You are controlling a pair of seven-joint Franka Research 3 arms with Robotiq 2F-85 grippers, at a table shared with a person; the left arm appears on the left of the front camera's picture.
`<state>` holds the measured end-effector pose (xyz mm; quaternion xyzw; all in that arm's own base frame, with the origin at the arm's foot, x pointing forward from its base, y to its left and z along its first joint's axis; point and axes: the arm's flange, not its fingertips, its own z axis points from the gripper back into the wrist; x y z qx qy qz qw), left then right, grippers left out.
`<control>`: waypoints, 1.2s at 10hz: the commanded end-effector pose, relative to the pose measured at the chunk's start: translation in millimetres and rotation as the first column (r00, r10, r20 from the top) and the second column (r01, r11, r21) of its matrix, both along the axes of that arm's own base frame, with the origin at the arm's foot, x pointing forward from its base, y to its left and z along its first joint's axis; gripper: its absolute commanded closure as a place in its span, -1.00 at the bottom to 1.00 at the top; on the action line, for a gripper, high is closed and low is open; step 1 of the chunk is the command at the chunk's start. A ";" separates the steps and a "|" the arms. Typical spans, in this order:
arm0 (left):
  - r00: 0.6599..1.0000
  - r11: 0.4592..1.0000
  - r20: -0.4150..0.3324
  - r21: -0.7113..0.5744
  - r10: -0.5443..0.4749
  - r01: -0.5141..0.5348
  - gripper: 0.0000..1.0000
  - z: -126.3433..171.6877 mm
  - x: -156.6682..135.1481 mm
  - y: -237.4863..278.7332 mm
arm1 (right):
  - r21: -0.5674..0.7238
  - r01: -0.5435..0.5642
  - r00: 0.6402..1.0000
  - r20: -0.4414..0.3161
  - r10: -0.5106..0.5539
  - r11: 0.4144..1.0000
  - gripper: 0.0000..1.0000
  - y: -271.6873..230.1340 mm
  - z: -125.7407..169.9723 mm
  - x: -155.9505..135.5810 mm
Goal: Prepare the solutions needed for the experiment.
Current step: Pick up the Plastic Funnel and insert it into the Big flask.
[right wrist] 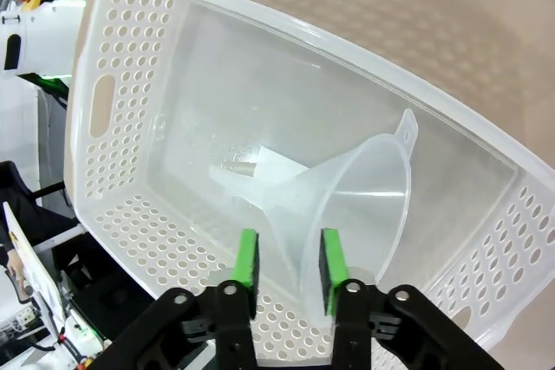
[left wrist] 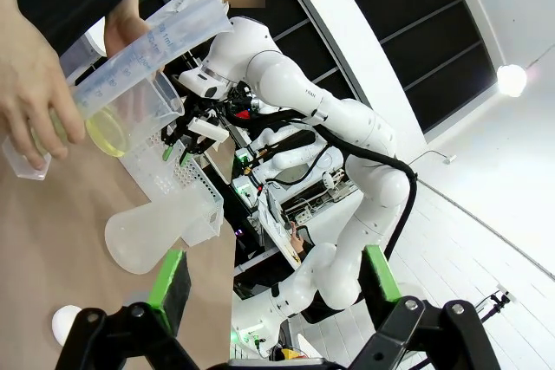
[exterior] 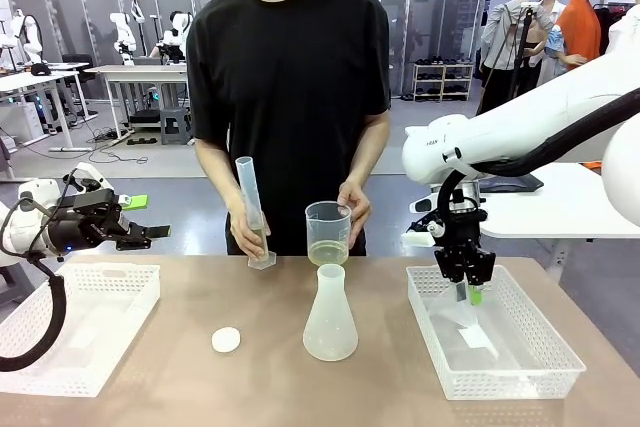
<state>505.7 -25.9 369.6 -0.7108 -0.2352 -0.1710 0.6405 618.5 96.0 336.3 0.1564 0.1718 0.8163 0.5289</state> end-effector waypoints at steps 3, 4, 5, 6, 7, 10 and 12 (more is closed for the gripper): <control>1.000 1.000 0.004 0.022 0.000 0.000 -1.00 -0.4 -2.1 -0.6 | -0.015 -0.035 0.999 -0.001 0.035 0.999 0.65 0.8 2.6 7.8; 1.000 1.000 0.004 0.022 0.000 0.000 -1.00 -0.4 -2.1 -0.6 | -0.015 -0.038 0.999 -0.001 0.038 0.999 1.00 0.9 3.2 7.8; 1.000 1.000 0.004 0.022 0.000 0.000 -1.00 -0.4 -2.1 -0.6 | -0.011 -0.042 0.999 -0.004 0.042 0.999 1.00 0.9 3.6 7.6; 1.000 1.000 0.004 0.022 0.000 0.000 -1.00 -0.4 -2.1 -0.6 | -0.012 -0.040 0.999 -0.006 0.040 0.999 1.00 1.3 4.3 6.9; 1.000 1.000 0.004 0.022 0.000 0.000 -1.00 -0.4 -2.1 -0.6 | 0.006 0.012 1.000 0.012 -0.012 1.000 1.00 2.0 10.8 4.6; 1.000 1.000 0.004 0.022 0.000 0.000 -1.00 -0.4 -2.1 -0.6 | -0.029 0.131 0.983 0.131 -0.127 0.991 1.00 5.0 56.8 -19.6; 1.000 1.000 0.004 0.022 0.000 0.000 -1.00 -0.4 -2.1 -0.6 | -0.054 0.179 0.956 0.246 -0.161 0.982 1.00 12.8 92.5 -39.1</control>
